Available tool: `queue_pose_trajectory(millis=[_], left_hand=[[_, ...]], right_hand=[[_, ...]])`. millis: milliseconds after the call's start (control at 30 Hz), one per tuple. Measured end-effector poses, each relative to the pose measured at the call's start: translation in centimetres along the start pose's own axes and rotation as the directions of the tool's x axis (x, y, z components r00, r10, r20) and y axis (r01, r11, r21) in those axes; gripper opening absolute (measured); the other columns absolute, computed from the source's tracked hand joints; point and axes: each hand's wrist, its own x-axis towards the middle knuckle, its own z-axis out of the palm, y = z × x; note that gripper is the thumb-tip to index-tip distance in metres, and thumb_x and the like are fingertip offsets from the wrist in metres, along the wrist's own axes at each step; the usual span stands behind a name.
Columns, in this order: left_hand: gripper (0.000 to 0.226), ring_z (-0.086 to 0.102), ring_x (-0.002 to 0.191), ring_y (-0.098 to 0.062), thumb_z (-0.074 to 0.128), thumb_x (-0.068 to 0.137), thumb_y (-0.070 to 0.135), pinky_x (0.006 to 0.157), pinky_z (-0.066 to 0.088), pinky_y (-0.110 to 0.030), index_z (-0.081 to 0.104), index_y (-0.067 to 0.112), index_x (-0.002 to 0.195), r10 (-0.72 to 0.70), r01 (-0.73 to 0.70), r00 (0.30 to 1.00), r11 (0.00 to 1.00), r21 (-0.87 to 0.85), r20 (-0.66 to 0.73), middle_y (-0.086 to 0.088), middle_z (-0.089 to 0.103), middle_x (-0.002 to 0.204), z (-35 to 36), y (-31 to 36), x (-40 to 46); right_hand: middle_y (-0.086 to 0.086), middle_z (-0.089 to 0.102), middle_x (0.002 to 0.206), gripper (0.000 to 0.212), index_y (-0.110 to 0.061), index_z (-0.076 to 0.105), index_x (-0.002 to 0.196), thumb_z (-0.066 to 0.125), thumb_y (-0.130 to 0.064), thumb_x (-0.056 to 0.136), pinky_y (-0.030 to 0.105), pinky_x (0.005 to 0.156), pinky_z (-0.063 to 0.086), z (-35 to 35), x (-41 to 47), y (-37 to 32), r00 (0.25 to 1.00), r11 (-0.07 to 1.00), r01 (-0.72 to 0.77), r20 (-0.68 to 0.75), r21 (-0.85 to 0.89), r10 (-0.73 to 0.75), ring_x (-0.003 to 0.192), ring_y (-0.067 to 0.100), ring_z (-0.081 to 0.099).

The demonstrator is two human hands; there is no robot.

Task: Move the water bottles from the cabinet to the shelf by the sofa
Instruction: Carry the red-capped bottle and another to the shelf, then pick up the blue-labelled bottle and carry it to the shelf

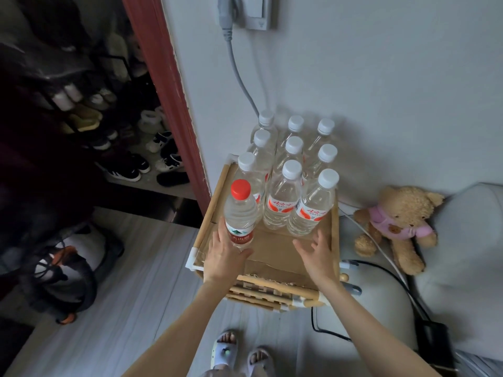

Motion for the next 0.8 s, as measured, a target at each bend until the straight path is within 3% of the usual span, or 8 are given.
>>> queue_pose_trajectory(millis=[67,167,267,333,500,600,700,800], left_hand=[[0.099,0.039,0.124,-0.027,0.078,0.066,0.029,0.101,0.037,-0.048,0.013,0.027,0.14,0.017,-0.017,1.0,1.0,0.014,-0.001,-0.007,0.043,0.132,-0.3,-0.3,-0.5],[0.083,0.031,0.131,-0.023,0.068,0.075,0.035,0.105,0.032,-0.043,0.017,0.027,0.14,0.105,-0.099,0.993,0.99,0.104,-0.048,-0.002,0.036,0.141,-1.1,-0.6,-2.7],[0.075,0.02,0.138,-0.024,0.056,0.083,0.046,0.111,0.021,-0.041,0.018,0.022,0.143,0.183,-0.146,0.978,0.943,0.298,-0.103,-0.005,0.026,0.15,-2.3,-1.4,-6.2],[0.072,0.018,0.139,-0.028,0.052,0.085,0.048,0.113,0.016,-0.041,0.018,0.022,0.143,0.173,-0.107,0.975,0.914,0.392,-0.137,-0.008,0.025,0.15,-3.2,-2.4,-8.9],[0.064,0.025,0.137,-0.034,0.049,0.087,0.047,0.111,0.018,-0.048,0.025,0.022,0.14,0.024,0.132,0.95,0.873,0.47,-0.312,-0.013,0.031,0.147,-7.1,-7.2,-16.9],[0.061,0.027,0.136,-0.035,0.047,0.088,0.046,0.109,0.022,-0.052,0.027,0.022,0.14,-0.122,0.326,0.896,0.834,0.446,-0.427,-0.012,0.034,0.146,-9.9,-11.0,-23.7],[0.06,0.033,0.132,-0.038,0.039,0.086,0.048,0.104,0.028,-0.056,0.032,0.021,0.139,-0.278,0.526,0.795,0.76,0.383,-0.54,-0.013,0.038,0.143,-12.6,-15.1,-32.2],[0.064,0.036,0.13,-0.04,0.028,0.083,0.054,0.101,0.031,-0.057,0.036,0.019,0.137,-0.426,0.696,0.643,0.671,0.254,-0.637,-0.014,0.042,0.141,-14.5,-18.8,-41.9]], right_hand=[[0.004,0.031,0.149,0.076,-0.017,0.017,0.144,0.059,-0.039,0.085,0.037,0.111,0.027,-0.1,-0.9,0.3,0.995,0.995,0.094,0.033,-0.046,-0.092,0.135,0.021,0.032],[0.002,0.024,0.151,0.07,-0.019,0.018,0.143,0.054,-0.041,0.087,0.03,0.109,0.021,-0.4,-2.4,0.6,0.957,0.959,0.26,0.164,-0.109,-0.24,0.138,0.018,0.023],[0.003,0.022,0.152,0.07,-0.02,0.017,0.144,0.052,-0.042,0.088,0.027,0.108,0.02,-0.4,-4.1,0.7,0.867,0.866,0.454,0.328,-0.21,-0.375,0.139,0.017,0.021],[0.006,0.022,0.152,0.068,-0.02,0.017,0.144,0.051,-0.042,0.089,0.032,0.112,0.023,0.1,-5.6,0.1,0.788,0.775,0.578,0.422,-0.256,-0.448,0.139,0.02,0.021],[0.014,0.041,0.142,0.066,-0.012,0.032,0.139,0.041,-0.049,0.085,0.043,0.104,0.036,4.5,-9.8,-1.5,0.491,0.389,0.869,0.624,-0.305,-0.608,0.131,0.031,0.038],[0.012,0.035,0.146,0.073,-0.014,0.03,0.141,0.03,-0.057,0.082,0.044,0.108,0.028,8.6,-13.9,-2.3,0.312,0.209,0.95,0.756,-0.233,-0.575,0.135,0.029,0.032],[0.012,0.031,0.148,0.079,-0.016,0.029,0.141,0.023,-0.062,0.077,0.048,0.11,0.021,13.0,-19.8,-2.8,0.144,0.067,0.99,0.832,-0.128,-0.536,0.137,0.03,0.029],[0.007,0.017,0.154,0.084,-0.021,0.017,0.144,0.016,-0.066,0.073,0.046,0.114,0.007,17.0,-27.3,-2.6,-0.026,-0.039,0.999,0.902,0.01,-0.432,0.142,0.025,0.014]])
